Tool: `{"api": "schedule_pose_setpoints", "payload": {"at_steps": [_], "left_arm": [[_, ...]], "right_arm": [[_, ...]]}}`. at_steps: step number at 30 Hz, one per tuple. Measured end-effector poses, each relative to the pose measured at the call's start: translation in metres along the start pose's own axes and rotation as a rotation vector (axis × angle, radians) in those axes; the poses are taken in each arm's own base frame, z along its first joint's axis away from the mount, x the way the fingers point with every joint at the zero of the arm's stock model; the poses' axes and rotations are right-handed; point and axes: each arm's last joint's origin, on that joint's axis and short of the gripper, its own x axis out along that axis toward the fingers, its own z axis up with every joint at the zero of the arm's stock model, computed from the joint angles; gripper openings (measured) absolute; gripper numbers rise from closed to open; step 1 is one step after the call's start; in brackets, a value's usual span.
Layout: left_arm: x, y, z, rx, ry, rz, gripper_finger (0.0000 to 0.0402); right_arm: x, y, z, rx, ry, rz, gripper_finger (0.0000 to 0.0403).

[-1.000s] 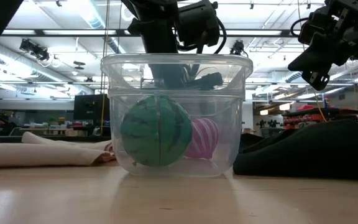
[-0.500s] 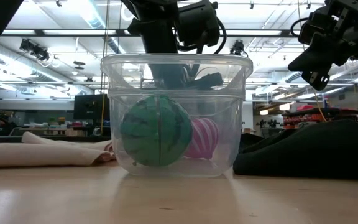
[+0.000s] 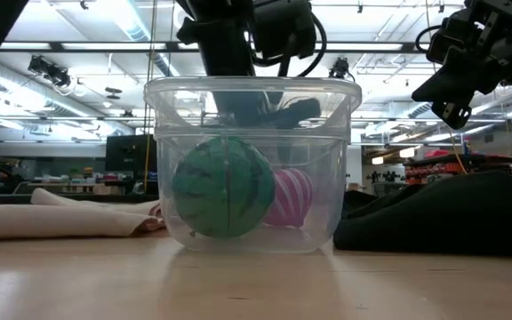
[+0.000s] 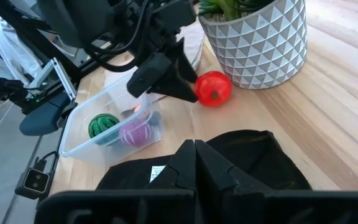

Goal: Pick and placing Produce into tupperware
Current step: Put the red apple into the transparent container

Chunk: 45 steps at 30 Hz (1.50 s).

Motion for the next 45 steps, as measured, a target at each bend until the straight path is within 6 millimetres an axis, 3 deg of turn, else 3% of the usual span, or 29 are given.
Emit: {"api": "schedule_pose_setpoints", "payload": {"at_steps": [14, 21, 26, 37, 40, 45], "left_arm": [[-0.004, -0.002, -0.012, -0.004, -0.038, -0.003, 0.0253], [-0.01, -0.003, -0.025, 0.005, -0.179, -0.005, 0.0242], [-0.012, -0.004, -0.033, -0.001, -0.19, -0.015, 0.0235], [-0.013, -0.005, -0.032, 0.036, -0.227, -0.018, 0.024], [-0.021, -0.008, -0.029, 0.079, -0.279, -0.044, 0.0238], [-0.051, -0.014, -0.024, 0.123, -0.395, -0.111, 0.0234]], "right_arm": [[0.0, 0.0, 0.0, 0.0, 0.0, 0.0, 0.0005], [0.0, 0.0, 0.0, 0.0, 0.001, -0.001, 0.0006], [0.0, 0.0, 0.0, 0.002, 0.001, 0.0, 0.0006], [0.0, 0.0, 0.0, 0.003, 0.001, -0.001, 0.0014], [0.0, 0.0, 0.0, 0.003, 0.004, 0.003, 0.0017], [0.0, -0.001, -0.001, 0.005, 0.018, 0.0, 0.0023]]}}
